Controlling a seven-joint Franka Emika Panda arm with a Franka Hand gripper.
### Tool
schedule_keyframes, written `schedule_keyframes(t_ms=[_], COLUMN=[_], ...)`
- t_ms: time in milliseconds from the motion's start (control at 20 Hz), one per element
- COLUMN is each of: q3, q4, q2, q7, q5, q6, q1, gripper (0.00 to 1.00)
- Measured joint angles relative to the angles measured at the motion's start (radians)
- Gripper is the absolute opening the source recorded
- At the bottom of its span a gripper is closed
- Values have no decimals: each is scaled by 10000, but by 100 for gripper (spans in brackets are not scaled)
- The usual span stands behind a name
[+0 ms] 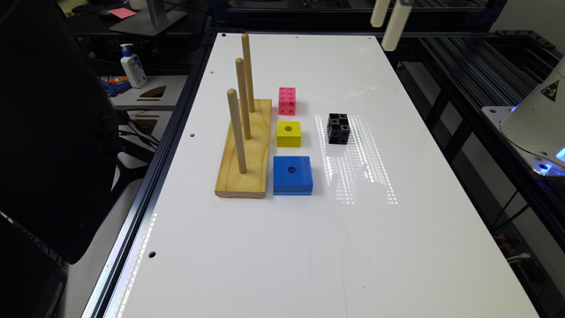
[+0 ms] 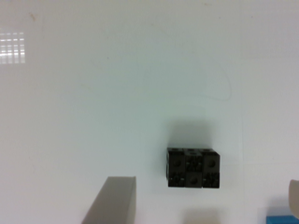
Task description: Pick up pink block.
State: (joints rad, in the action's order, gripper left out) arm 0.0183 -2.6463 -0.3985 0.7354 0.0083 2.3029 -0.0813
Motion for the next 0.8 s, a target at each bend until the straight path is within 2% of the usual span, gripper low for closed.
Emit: schedule_keyframes(t_ms=[150,300,500,800], q3=[-7,-12,-13,-17], q4=[449,885,1390,2290], q2=[497,954,1459,2333], q7=[-148,-381,-606,-833], q5=[-3,-3,-4,-7], q6=[1,2,3,3], q1=[-145,-364,-592,-822], gripper=[100,100,100,100])
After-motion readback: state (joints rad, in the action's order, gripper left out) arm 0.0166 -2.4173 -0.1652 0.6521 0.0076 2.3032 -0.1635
